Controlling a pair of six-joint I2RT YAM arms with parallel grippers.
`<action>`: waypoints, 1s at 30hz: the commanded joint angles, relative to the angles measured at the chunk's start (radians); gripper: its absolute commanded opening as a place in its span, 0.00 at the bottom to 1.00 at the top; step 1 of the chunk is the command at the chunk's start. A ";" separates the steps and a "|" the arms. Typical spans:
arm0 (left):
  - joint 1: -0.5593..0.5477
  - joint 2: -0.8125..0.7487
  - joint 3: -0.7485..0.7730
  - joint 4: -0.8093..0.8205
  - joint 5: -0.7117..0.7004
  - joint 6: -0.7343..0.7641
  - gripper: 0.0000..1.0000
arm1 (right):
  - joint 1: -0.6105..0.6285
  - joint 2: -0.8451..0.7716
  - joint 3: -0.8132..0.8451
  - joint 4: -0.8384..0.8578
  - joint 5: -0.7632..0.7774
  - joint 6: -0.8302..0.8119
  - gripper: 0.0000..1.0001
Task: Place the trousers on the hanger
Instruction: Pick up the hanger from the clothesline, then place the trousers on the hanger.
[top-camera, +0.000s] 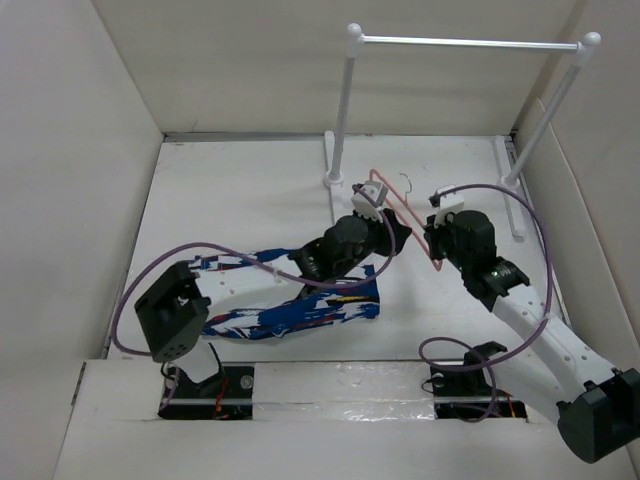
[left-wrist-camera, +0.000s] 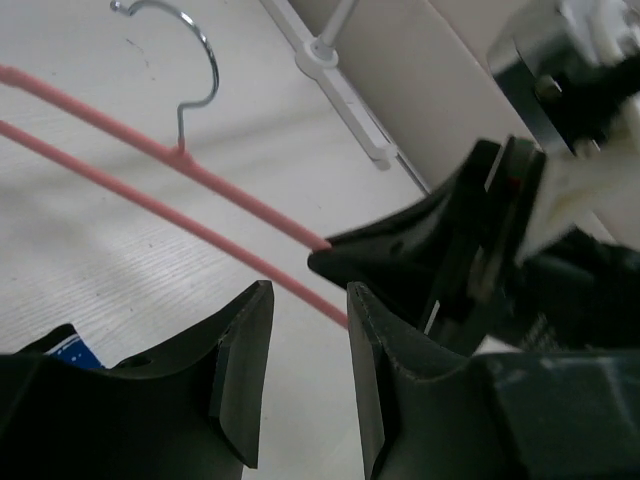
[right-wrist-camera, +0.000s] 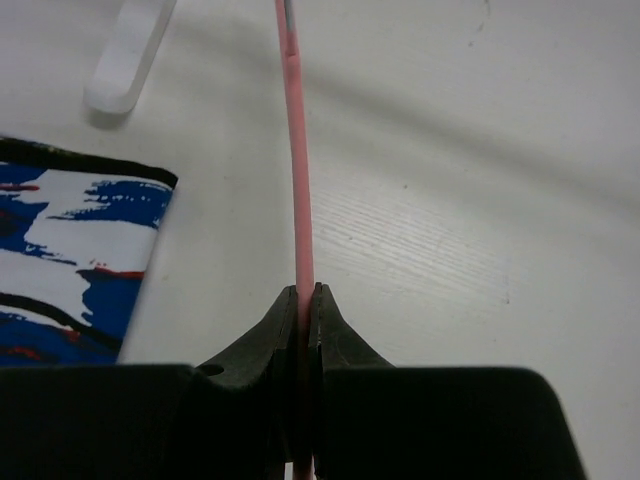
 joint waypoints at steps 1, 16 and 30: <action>0.015 0.103 0.135 -0.076 -0.048 0.012 0.33 | 0.061 -0.053 -0.034 0.082 0.095 0.035 0.00; 0.090 0.350 0.369 -0.162 0.007 -0.095 0.35 | 0.169 -0.129 -0.132 0.077 0.172 0.067 0.00; 0.112 0.461 0.467 -0.256 0.062 -0.109 0.33 | 0.294 -0.130 -0.158 0.091 0.313 0.109 0.00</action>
